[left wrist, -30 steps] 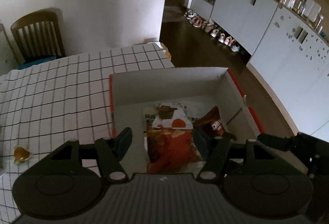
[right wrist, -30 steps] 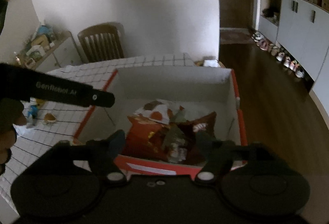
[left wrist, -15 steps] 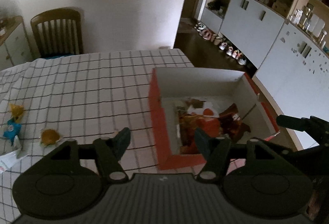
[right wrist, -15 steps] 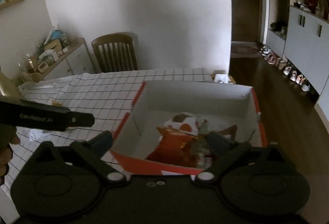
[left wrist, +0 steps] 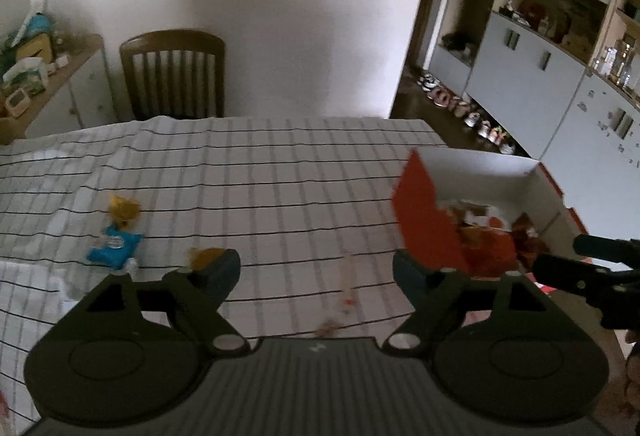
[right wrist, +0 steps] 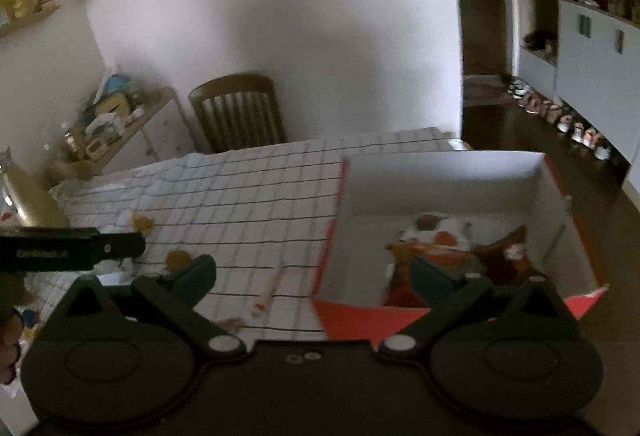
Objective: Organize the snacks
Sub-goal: 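Withdraw both tools from the shoebox toward the remaining snacks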
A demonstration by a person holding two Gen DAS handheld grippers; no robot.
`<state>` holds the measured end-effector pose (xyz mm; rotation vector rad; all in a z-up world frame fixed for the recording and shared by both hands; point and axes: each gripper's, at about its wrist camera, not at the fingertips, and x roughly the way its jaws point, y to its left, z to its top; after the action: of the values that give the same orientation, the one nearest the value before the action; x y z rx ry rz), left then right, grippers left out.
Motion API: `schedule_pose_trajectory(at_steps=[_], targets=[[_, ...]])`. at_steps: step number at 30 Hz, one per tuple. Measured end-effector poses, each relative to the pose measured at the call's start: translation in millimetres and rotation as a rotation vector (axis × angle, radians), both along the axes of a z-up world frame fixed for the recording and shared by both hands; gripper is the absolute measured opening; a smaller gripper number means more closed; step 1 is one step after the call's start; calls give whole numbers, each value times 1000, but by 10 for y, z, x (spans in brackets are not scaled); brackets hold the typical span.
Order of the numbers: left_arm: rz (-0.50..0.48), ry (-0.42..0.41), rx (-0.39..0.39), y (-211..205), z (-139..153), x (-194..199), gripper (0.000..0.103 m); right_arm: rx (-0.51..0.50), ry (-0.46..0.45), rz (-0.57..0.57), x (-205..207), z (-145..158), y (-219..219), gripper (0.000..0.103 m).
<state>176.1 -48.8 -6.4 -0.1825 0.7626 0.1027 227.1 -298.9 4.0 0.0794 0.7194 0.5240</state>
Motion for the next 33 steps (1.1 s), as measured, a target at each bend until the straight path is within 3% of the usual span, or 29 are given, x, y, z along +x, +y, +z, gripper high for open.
schedule_pose_trajectory(at_steps=[4, 12, 18, 26, 33], targets=[[-8, 12, -11, 235, -112, -49, 84, -33, -16, 54, -41, 7, 279, 103], [-68, 6, 5, 432, -412, -62, 84, -68, 33, 35, 116, -16, 748, 103], [-142, 7, 21, 396, -607, 9, 84, -100, 94, -15, 297, -196, 978, 103], [-202, 45, 29, 272, -954, 150, 84, -155, 147, 0, 548, -399, 1287, 102], [-240, 70, 7, 180, -1127, 255, 83, -227, 194, -8, 767, -640, 1467, 93]])
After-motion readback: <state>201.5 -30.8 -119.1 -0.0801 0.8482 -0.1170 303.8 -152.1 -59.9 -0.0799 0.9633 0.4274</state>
